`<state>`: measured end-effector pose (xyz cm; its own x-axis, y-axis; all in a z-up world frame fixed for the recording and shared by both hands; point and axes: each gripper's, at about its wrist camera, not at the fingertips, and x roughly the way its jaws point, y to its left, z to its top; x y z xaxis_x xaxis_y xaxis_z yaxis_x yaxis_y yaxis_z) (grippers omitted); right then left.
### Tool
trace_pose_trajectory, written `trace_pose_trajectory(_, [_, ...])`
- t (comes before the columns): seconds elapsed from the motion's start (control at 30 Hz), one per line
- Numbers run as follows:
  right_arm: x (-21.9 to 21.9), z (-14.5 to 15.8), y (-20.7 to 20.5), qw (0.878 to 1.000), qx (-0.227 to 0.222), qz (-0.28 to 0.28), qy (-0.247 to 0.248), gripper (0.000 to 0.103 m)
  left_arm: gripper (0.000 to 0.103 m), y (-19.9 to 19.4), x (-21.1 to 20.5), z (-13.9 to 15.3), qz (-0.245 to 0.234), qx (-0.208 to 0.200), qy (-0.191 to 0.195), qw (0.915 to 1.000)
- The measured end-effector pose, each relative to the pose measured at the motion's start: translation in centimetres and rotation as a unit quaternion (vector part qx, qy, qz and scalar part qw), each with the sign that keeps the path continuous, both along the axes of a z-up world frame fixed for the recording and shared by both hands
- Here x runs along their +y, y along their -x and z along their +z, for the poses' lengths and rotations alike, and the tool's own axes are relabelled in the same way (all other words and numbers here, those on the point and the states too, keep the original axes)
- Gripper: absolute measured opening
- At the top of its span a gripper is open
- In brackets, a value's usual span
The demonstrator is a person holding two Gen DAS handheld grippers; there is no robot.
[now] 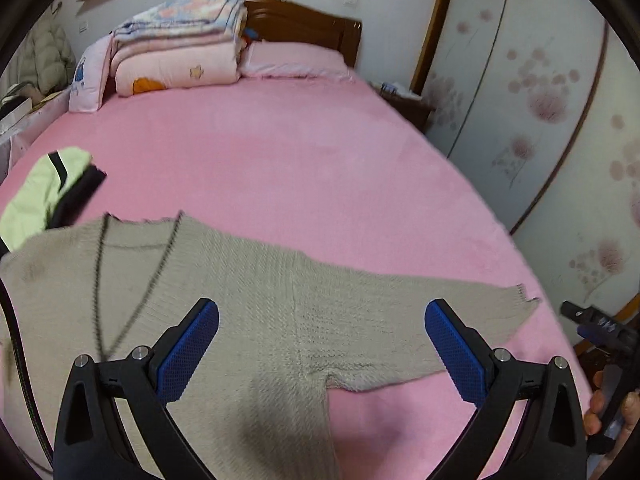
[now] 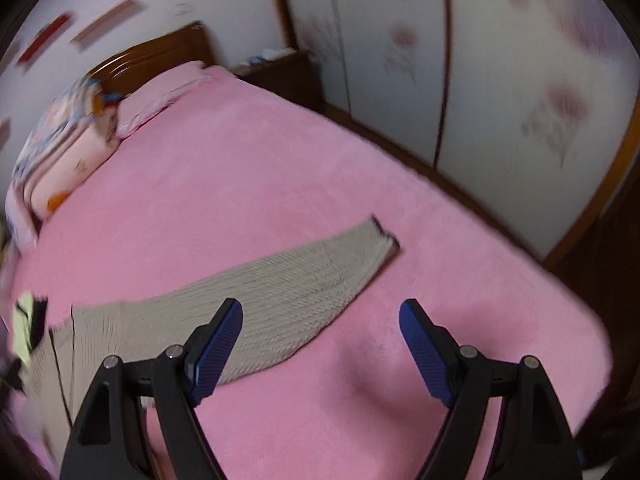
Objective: Fold large clothes
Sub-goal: 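Grasp the grey cardigan sleeve cuff with the right tool and lift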
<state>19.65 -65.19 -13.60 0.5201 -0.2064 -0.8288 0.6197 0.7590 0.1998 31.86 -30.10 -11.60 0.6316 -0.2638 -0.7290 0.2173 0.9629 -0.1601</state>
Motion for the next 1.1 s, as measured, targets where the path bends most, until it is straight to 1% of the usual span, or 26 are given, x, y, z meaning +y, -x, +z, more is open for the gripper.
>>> trace_pose_trajectory(0.07, [-1.4, -1.6, 0.3, 1.0, 0.0, -0.018, -0.01, 0.075, 0.103, -0.3, -1.3, -2.4, 0.005, 0.002, -0.018, 0.9998])
trace_pose_trajectory(0.1, [-2.1, -2.6, 0.0, 1.0, 0.001, -0.025, -0.016, 0.073, 0.103, -0.6, -2.3, -3.8, 0.003, 0.0, -0.027, 0.9996])
trace_pose_trajectory(0.13, [-2.6, -3.5, -0.7, 0.999, 0.004, -0.031, -0.025, 0.072, 0.103, -0.8, -2.6, -4.5, 0.002, 0.001, -0.032, 0.9995])
trace_pose_trajectory(0.2, [-3.7, -5.3, -1.3, 0.998, 0.004, -0.038, -0.044, 0.065, 0.103, -1.2, -3.9, -6.7, -0.005, 0.013, -0.043, 0.999])
trace_pose_trajectory(0.3, [-4.3, -7.0, -2.3, 0.997, 0.018, -0.052, -0.053, 0.06, 0.103, -1.0, -5.1, -8.3, -0.008, 0.025, -0.046, 0.9986])
trace_pose_trajectory(0.43, [-5.3, -8.6, -2.9, 0.996, 0.022, -0.066, -0.063, 0.055, 0.103, -1.2, -6.2, -9.9, -0.01, 0.039, -0.056, 0.9976])
trace_pose_trajectory(0.47, [-5.5, -9.0, -3.1, 0.996, 0.022, -0.066, -0.062, 0.051, 0.103, -1.3, -6.5, -10.1, -0.01, 0.045, -0.057, 0.9973])
trace_pose_trajectory(0.53, [-5.5, -9.5, -3.5, 0.996, 0.035, -0.06, -0.056, 0.04, 0.103, -1.6, -6.4, -10.3, -0.008, 0.058, -0.053, 0.9968])
trace_pose_trajectory(0.6, [-5.3, -9.8, -4.0, 0.997, 0.043, -0.048, -0.05, 0.01, 0.102, -1.8, -6.1, -10.2, -0.007, 0.064, -0.047, 0.9968])
trace_pose_trajectory(0.63, [-4.9, -9.5, -3.9, 0.997, 0.043, -0.043, -0.046, 0.009, 0.1, -1.9, -5.9, -10.0, -0.006, 0.063, -0.048, 0.9968])
trace_pose_trajectory(0.67, [-4.5, -9.0, -3.9, 0.998, 0.039, -0.04, -0.034, 0.008, 0.1, -1.9, -5.7, -9.7, -0.007, 0.063, -0.05, 0.9967])
trace_pose_trajectory(0.73, [-3.4, -7.2, -3.4, 0.999, 0.018, -0.024, -0.012, 0.008, 0.097, -1.9, -5.1, -8.9, -0.005, 0.064, -0.06, 0.9961])
trace_pose_trajectory(0.8, [-1.3, -4.3, -2.8, 1.0, -0.019, 0.005, 0.009, 0.007, 0.094, -1.9, -4.4, -8.0, -0.005, 0.066, -0.07, 0.9953])
trace_pose_trajectory(0.87, [0.9, -1.4, -2.6, 0.998, -0.051, 0.04, 0.023, 0.007, 0.094, -1.6, -3.2, -6.8, -0.004, 0.065, -0.07, 0.9954])
trace_pose_trajectory(0.97, [6.3, 3.8, -1.9, 0.987, -0.107, 0.115, 0.041, 0.007, 0.094, -0.7, 0.2, -4.2, 0.01, 0.05, -0.057, 0.9971])
trace_pose_trajectory(1.03, [10.5, 7.1, -1.6, 0.975, -0.142, 0.167, 0.044, 0.007, 0.094, -0.1, 3.2, -2.7, 0.024, 0.043, -0.046, 0.9977])
trace_pose_trajectory(1.07, [13.1, 8.6, -1.6, 0.966, -0.159, 0.197, 0.042, 0.007, 0.094, 0.3, 5.5, -1.8, 0.036, 0.039, -0.039, 0.9978])
trace_pose_trajectory(1.1, [14.8, 9.5, -1.7, 0.961, -0.168, 0.218, 0.041, 0.007, 0.094, 0.5, 6.9, -1.4, 0.043, 0.038, -0.034, 0.9978])
